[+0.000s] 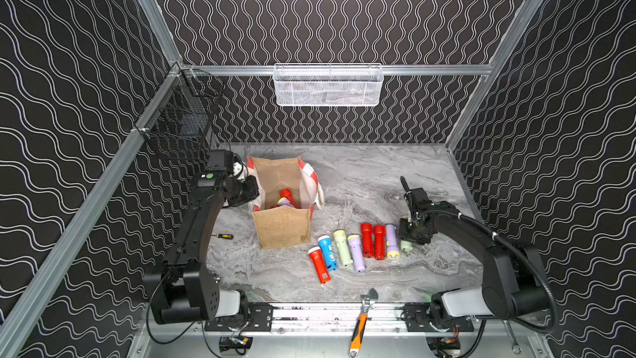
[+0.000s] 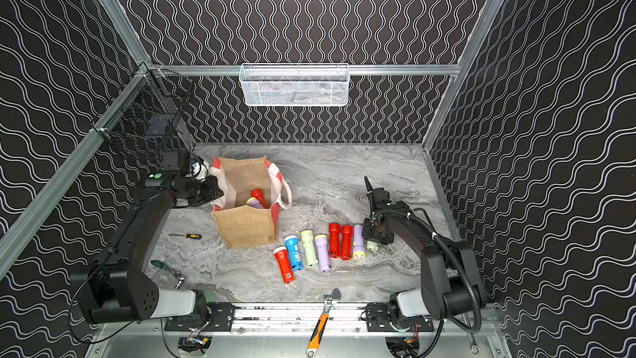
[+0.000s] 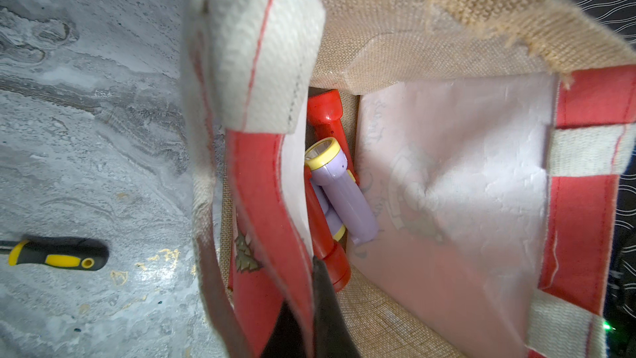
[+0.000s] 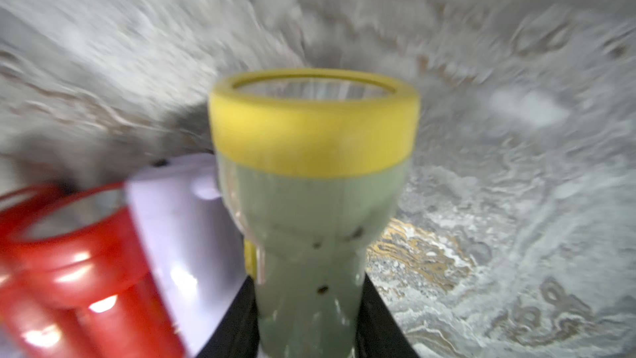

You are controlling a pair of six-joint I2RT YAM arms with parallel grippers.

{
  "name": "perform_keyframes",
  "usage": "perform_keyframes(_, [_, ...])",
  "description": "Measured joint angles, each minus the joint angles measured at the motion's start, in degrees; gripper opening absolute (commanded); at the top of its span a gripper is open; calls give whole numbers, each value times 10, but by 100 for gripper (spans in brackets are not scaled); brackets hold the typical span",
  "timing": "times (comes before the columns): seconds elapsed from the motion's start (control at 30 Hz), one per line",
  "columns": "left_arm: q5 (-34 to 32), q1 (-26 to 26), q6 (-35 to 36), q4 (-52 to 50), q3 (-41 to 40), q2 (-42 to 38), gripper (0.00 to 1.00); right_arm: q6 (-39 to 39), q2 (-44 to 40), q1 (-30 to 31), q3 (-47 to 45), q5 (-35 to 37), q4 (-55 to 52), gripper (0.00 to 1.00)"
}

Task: Put the flashlights into the tote bags
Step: Pick up the flashlight from the center of the board.

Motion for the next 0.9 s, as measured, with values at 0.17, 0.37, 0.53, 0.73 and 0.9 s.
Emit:
perform_keyframes(0.17, [0,0,0,0,0,0,4,0,-30,0,74,-8,-19,31])
perform_keyframes(0.37, [2,0,0,1,0,0,4,0,-45,5,188,-92,-18,30])
perform_keyframes(0.53, [7,0,0,2,0,-3,4,0,-18,55,278,-164,1,30])
perform_keyframes(0.73, [14,0,0,3,0,-8,4,-6,63,177,398,-197,38,30])
perform_keyframes(0.9, [16,0,0,4,0,-9,4,0,145,231,486,-207,69,30])
